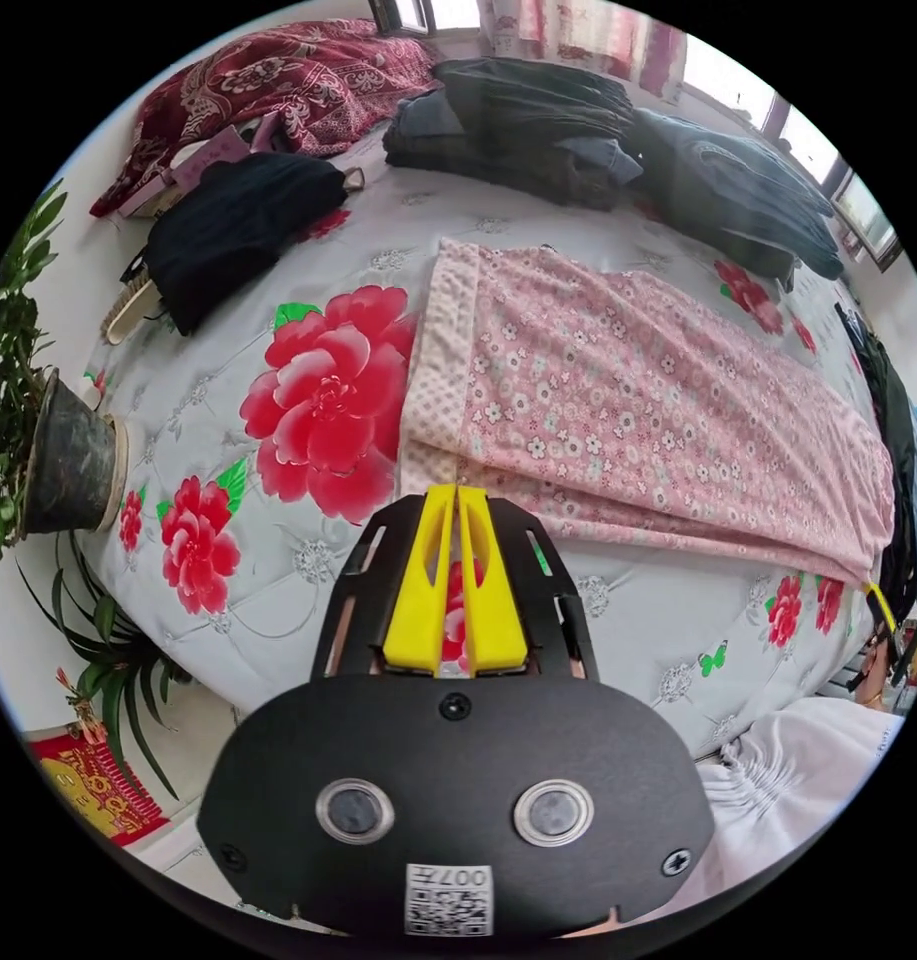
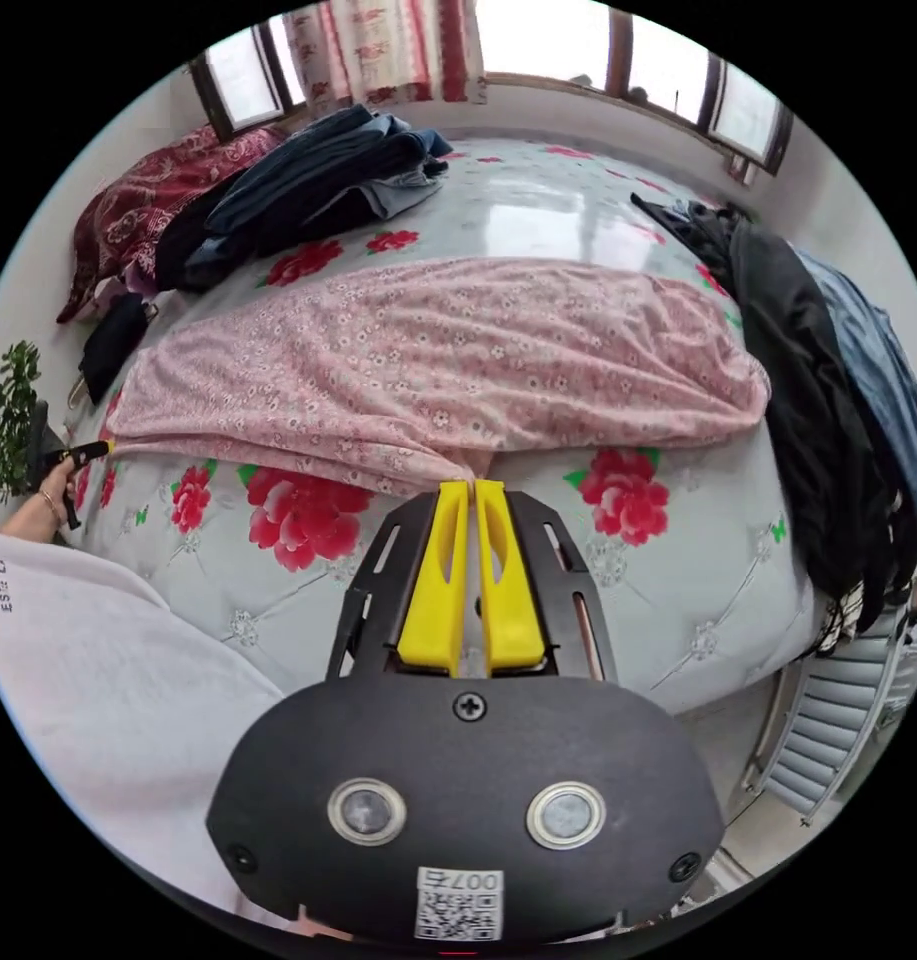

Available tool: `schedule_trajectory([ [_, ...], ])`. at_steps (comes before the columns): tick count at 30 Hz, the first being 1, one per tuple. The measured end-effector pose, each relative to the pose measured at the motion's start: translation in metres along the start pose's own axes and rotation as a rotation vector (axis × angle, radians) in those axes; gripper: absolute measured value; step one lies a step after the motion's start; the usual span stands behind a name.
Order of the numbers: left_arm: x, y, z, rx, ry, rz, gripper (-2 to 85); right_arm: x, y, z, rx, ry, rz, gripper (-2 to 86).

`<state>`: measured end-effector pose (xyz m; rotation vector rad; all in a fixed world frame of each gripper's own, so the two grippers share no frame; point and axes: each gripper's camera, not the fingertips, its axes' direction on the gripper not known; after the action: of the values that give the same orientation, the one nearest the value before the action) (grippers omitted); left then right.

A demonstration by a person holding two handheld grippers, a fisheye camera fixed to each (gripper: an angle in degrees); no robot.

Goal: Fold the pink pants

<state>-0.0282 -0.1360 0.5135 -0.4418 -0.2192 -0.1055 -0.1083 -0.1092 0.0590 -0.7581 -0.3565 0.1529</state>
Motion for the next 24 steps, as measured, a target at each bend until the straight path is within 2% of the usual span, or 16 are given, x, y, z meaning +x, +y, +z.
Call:
schedule_trajectory([
  [1,-0.001,0.003,0.000,0.009,0.007,-0.011,-0.8,0.010,0.010,0.011,-0.049,-0.034,0.037,0.4],
  [2,-0.002,0.007,-0.001,0.023,0.011,-0.023,-0.6,0.017,0.021,0.011,0.008,-0.092,0.062,0.6],
  [4,-0.003,0.014,-0.002,0.049,0.019,-0.027,-0.1,0.019,0.023,0.011,-0.025,-0.123,0.087,1.1],
  [6,-0.008,0.023,-0.005,0.054,0.041,-0.040,1.1,0.012,0.020,0.006,-0.047,-0.078,0.066,1.9],
  [13,-0.058,0.049,-0.038,0.240,0.213,-0.186,7.2,-0.047,0.010,-0.020,-0.017,0.068,-0.224,3.2],
  [16,-0.059,0.029,-0.035,0.228,0.243,-0.125,8.2,-0.077,0.006,-0.013,-0.030,0.114,-0.346,3.2],
  [19,-0.046,0.005,-0.013,0.136,0.188,-0.055,8.2,-0.094,0.002,0.002,-0.076,0.122,-0.407,3.0],
  [21,-0.041,-0.002,0.003,0.065,0.151,-0.051,6.9,-0.097,0.000,0.013,-0.118,0.126,-0.421,2.6],
  [24,-0.042,-0.002,-0.007,0.094,0.136,-0.017,1.8,-0.095,-0.004,0.024,-0.166,0.106,-0.420,1.7],
])
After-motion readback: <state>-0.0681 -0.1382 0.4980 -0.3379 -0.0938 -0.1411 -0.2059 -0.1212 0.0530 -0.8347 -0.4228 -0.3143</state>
